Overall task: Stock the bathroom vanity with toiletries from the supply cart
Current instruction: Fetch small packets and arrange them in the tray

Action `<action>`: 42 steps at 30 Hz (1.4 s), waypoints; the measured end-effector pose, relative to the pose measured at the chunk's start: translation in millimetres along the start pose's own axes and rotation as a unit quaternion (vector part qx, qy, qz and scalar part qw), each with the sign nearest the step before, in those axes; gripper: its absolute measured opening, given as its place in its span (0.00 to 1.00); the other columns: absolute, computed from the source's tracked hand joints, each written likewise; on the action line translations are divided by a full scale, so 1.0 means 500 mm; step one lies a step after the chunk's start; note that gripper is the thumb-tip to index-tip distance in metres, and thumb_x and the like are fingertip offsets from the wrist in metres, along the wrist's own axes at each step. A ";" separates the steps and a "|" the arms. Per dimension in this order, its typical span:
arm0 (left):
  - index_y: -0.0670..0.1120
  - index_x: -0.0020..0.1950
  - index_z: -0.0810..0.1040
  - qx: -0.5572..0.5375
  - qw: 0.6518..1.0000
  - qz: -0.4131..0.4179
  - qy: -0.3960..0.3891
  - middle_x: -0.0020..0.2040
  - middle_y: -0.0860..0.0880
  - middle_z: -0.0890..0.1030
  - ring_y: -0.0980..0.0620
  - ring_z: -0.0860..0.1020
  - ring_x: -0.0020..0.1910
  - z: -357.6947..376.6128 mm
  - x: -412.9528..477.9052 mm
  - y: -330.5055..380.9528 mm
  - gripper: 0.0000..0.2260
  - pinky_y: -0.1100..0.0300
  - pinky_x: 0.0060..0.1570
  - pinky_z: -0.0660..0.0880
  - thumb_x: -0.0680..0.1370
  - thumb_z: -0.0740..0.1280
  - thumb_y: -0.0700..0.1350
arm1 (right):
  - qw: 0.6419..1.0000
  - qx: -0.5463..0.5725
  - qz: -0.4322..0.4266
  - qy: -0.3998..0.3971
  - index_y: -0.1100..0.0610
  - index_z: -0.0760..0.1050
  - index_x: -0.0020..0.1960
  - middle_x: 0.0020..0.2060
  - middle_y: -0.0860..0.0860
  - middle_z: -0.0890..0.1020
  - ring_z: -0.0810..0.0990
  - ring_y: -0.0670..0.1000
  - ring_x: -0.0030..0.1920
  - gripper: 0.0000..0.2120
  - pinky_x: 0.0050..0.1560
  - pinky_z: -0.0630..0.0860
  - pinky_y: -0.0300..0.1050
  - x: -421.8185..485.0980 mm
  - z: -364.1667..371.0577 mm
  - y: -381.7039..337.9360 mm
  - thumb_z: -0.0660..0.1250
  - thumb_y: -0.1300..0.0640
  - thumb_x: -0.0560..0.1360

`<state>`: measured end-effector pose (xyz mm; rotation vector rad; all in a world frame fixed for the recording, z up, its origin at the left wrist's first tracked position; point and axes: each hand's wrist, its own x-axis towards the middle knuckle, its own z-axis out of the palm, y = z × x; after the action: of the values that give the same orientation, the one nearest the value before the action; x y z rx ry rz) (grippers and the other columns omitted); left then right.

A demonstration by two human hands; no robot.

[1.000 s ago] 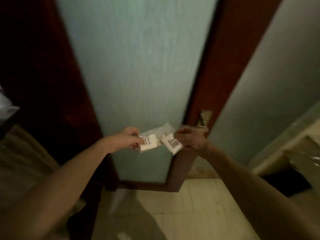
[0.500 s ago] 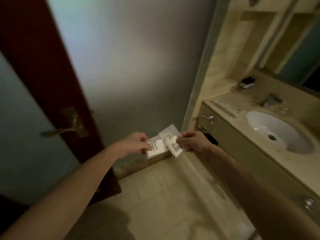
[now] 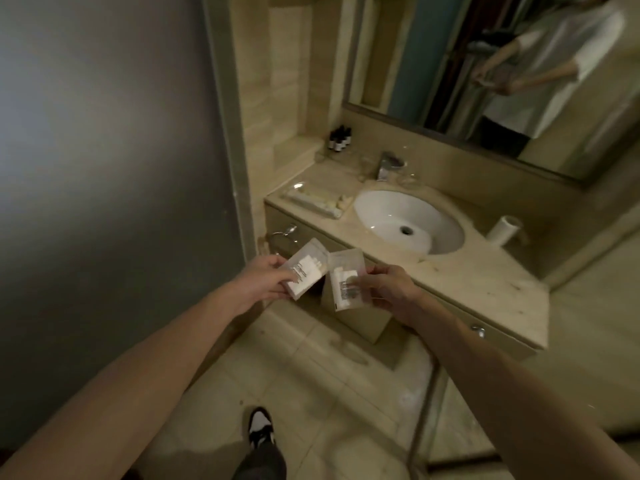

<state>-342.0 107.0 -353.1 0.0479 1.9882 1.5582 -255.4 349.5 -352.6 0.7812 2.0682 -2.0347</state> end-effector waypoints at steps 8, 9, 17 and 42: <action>0.40 0.55 0.79 -0.027 0.998 -0.011 -0.054 0.53 0.42 0.85 0.46 0.86 0.50 0.001 0.315 0.109 0.15 0.52 0.51 0.84 0.72 0.78 0.39 | 0.997 0.012 0.008 0.081 0.60 0.80 0.52 0.49 0.57 0.87 0.86 0.58 0.52 0.08 0.55 0.83 0.55 0.219 -0.065 -0.116 0.75 0.63 0.74; 0.40 0.54 0.79 -0.026 0.998 -0.012 -0.059 0.52 0.41 0.85 0.45 0.85 0.50 -0.004 0.345 0.128 0.13 0.51 0.53 0.83 0.73 0.78 0.40 | 0.996 0.022 0.005 0.086 0.60 0.80 0.50 0.49 0.58 0.87 0.87 0.58 0.51 0.07 0.55 0.83 0.56 0.246 -0.063 -0.135 0.75 0.64 0.73; 0.40 0.68 0.74 -0.008 0.994 -0.015 -0.107 0.60 0.41 0.79 0.47 0.84 0.53 -0.036 0.549 0.213 0.22 0.59 0.48 0.83 0.75 0.73 0.32 | 0.994 0.053 0.013 0.098 0.60 0.79 0.48 0.50 0.60 0.86 0.86 0.58 0.50 0.04 0.48 0.84 0.53 0.439 -0.073 -0.212 0.72 0.65 0.75; 0.46 0.60 0.78 0.261 0.960 -0.066 -0.078 0.56 0.49 0.81 0.48 0.82 0.55 -0.093 1.135 0.341 0.17 0.50 0.54 0.83 0.74 0.74 0.34 | 0.991 -0.088 0.099 0.027 0.60 0.81 0.54 0.46 0.56 0.85 0.84 0.55 0.45 0.10 0.45 0.82 0.49 1.063 -0.203 -0.300 0.73 0.67 0.74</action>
<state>-883.3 336.5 -440.7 0.2371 2.1705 0.8844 -751.9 594.6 -446.9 0.9752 2.0685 -1.7211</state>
